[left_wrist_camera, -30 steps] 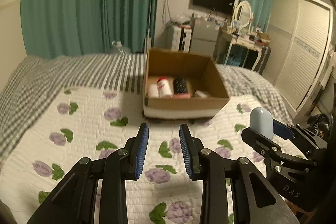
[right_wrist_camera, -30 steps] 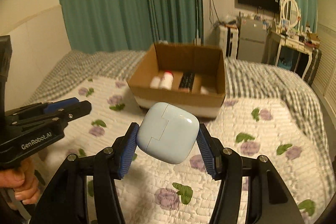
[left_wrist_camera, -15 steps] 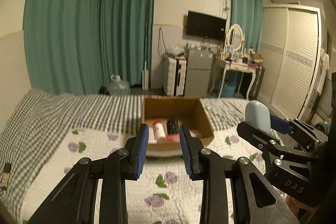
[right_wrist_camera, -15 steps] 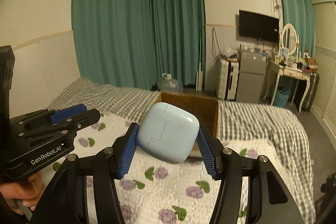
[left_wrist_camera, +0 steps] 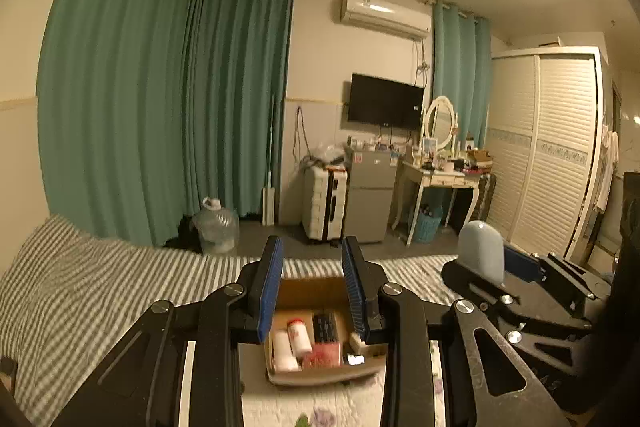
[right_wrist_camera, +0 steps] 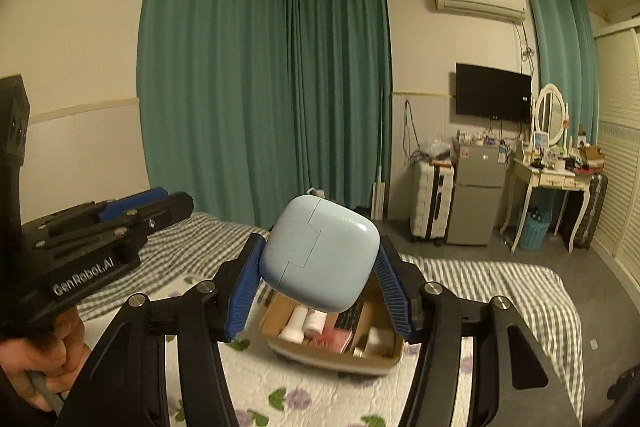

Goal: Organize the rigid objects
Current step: 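Lift the earbud case with the right tool and carry it over the box, then open the right tool to drop the earbud case into the box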

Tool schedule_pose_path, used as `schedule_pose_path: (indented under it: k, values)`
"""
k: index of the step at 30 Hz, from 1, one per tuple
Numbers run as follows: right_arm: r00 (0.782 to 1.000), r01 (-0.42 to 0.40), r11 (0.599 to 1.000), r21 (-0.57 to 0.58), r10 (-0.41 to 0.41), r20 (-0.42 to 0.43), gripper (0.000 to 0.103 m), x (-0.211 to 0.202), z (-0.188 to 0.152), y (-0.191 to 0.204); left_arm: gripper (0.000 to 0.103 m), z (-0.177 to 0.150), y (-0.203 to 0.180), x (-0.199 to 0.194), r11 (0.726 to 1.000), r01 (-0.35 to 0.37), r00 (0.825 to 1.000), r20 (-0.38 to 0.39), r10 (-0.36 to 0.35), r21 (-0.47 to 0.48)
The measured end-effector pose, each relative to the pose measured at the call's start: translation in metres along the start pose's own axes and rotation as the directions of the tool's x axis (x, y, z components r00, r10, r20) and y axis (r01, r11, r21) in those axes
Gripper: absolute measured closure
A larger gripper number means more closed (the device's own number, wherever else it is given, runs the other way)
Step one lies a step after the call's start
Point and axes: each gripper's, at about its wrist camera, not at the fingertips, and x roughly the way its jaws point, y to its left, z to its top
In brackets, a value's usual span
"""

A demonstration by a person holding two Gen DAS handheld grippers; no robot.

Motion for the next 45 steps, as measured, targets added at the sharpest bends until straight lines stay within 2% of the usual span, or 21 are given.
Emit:
schedule_pose_path:
  k: [5, 10, 14, 19, 28, 31, 37, 40, 45]
  values:
    - [1.000, 0.003, 1.000, -0.028, -0.002, 0.009, 0.047, 0.031, 0.015, 0.000, 0.072, 0.013, 0.009, 0.031, 1.000, 0.016, 1.000, 0.008, -0.016, -0.008]
    - [0.999, 0.011, 0.999, -0.041, -0.012, -0.037, 0.047, 0.079, 0.008, -0.012, 0.072, 0.004, 0.018, 0.073, 1.000, 0.009, 0.999, -0.032, -0.009, -0.013]
    - [0.994, 0.013, 0.999, -0.036, -0.017, -0.104, 0.047, 0.122, -0.013, -0.027, 0.072, -0.013, 0.025, 0.115, 1.000, 0.005, 0.996, -0.092, -0.007, -0.020]
    - [0.983, 0.022, 1.000, -0.008, -0.023, -0.182, 0.047, 0.175, -0.044, -0.049, 0.072, -0.048, 0.032, 0.170, 1.000, -0.002, 0.982, -0.189, 0.001, -0.003]
    - [0.946, 0.022, 1.000, -0.005, -0.022, -0.324, 0.047, 0.256, -0.106, -0.073, 0.074, -0.105, 0.040, 0.247, 1.000, -0.001, 0.942, -0.335, -0.002, -0.007]
    - [0.924, 0.015, 1.000, -0.010, -0.017, -0.381, 0.047, 0.277, -0.125, -0.076, 0.074, -0.118, 0.041, 0.261, 1.000, 0.004, 0.928, -0.372, -0.008, -0.010]
    - [0.888, 0.019, 0.999, -0.041, -0.035, -0.459, 0.047, 0.301, -0.154, -0.076, 0.074, -0.145, 0.035, 0.279, 0.999, 0.033, 0.887, -0.461, -0.029, 0.001]
    - [0.869, 0.017, 0.997, -0.080, -0.054, -0.492, 0.047, 0.306, -0.165, -0.071, 0.074, -0.150, 0.030, 0.281, 0.999, 0.040, 0.884, -0.466, -0.024, 0.025]
    - [0.863, 0.039, 0.997, -0.069, -0.068, -0.500, 0.047, 0.305, -0.166, -0.076, 0.074, -0.146, 0.031, 0.282, 0.999, 0.033, 0.885, -0.464, -0.033, -0.008]
